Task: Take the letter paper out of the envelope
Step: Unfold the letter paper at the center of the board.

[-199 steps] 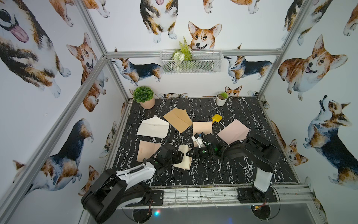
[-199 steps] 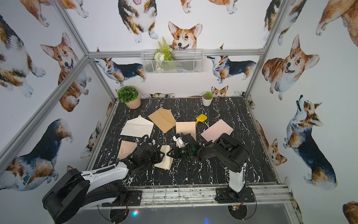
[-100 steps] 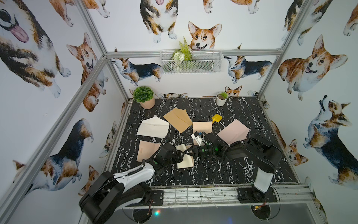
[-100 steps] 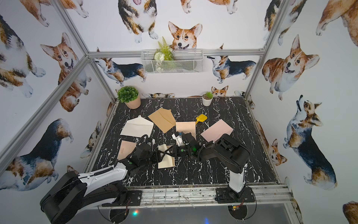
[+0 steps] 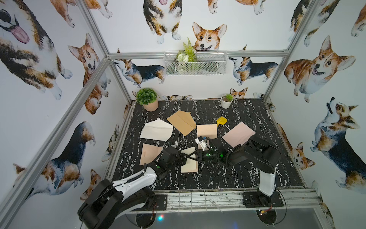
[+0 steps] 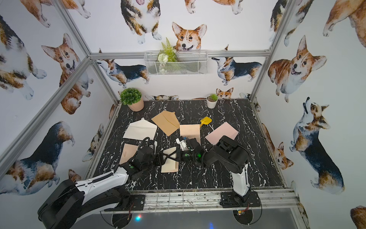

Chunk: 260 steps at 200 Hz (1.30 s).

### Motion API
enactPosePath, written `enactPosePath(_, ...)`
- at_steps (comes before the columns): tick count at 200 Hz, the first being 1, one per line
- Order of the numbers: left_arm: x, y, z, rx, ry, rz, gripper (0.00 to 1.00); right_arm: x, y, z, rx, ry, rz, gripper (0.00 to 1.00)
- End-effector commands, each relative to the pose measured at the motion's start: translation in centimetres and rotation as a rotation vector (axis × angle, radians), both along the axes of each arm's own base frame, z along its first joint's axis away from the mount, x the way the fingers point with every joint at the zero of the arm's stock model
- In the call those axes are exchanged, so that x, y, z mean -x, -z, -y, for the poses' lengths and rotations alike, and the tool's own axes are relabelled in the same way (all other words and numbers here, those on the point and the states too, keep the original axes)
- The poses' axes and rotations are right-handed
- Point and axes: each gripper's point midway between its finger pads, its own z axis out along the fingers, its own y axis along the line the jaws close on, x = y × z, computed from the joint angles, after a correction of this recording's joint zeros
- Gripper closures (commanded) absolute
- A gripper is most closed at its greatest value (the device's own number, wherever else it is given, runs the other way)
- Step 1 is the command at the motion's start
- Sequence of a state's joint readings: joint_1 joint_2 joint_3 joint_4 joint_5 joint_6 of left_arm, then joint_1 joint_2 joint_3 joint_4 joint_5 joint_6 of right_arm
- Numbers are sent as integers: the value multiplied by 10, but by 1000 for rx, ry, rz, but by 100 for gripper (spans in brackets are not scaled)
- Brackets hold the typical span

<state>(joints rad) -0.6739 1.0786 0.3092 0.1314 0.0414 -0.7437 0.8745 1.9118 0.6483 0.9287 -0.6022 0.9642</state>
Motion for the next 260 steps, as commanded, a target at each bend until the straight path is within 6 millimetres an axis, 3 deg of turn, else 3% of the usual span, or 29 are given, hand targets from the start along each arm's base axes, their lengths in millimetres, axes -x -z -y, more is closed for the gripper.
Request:
enactPosePath(1,-4,-6,-6,-17,-27,31,39,0,-3,0,19,-13,20,87)
enactPosePath(15,-5,-11,-9,-20,-35,49,39,2,0,3,55,-22,24,100)
enactPosePath(77,-7,-23,-18,-58,-36,75,38,7,-1,26,274,-64,127,100)
enactPosePath(132,-12,-31,-23,-27,-55,73,38,-3,-45,82,596,-89,440,100)
enactPosePath(167,-10,-32,-30,-29,-70,74,38,-7,-70,106,665,-91,604,100)
enactPosePath(194,-10,-32,-35,-26,-85,75,38,3,-82,102,661,-158,734,100)
enactPosePath(223,-12,-33,-38,-27,-90,73,38,28,-95,83,722,-278,1040,100)
enactPosePath(260,-14,-30,-31,-4,-73,46,38,43,-89,63,738,-367,1186,100)
